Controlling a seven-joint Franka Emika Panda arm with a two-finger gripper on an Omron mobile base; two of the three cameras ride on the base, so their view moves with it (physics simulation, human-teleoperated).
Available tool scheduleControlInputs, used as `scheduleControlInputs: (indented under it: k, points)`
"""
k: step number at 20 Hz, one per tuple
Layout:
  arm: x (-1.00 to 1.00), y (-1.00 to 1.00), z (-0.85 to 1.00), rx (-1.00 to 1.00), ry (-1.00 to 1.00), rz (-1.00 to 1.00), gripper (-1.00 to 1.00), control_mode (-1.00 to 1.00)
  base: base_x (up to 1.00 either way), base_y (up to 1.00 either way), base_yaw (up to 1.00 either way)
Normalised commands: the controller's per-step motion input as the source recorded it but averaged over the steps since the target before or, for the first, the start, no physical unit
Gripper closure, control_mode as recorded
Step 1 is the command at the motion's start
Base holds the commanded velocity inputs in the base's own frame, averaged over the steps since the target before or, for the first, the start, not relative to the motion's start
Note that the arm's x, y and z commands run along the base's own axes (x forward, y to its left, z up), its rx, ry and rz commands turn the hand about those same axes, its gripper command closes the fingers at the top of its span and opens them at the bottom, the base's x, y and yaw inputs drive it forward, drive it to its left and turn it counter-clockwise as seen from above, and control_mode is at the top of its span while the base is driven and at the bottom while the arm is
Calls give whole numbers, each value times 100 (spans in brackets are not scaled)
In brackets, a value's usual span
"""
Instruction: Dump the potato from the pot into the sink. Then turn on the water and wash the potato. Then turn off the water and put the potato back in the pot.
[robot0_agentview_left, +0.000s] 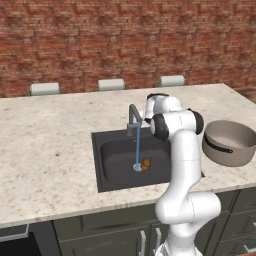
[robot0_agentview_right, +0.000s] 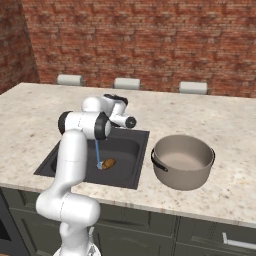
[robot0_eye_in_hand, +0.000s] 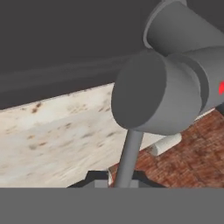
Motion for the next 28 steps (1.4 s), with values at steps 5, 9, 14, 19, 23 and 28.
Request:
scheduleControlInputs:
  k: [5,9,14,19,23,28]
  points:
    - [0,0,33,6,-11,10,100,-100,0,0,0]
    - [0,0,36,6,-9,6,100,-100,0,0,0]
    - [-17,3,29,7,0,0,100,-100,0,0,0]
    - [-15,13,30,6,5,0,100,-100,0,0,0]
    - [0,-3,52,0,0,0,100,-100,0,0,0]
    - [0,-45,43,0,0,0,100,-100,0,0,0]
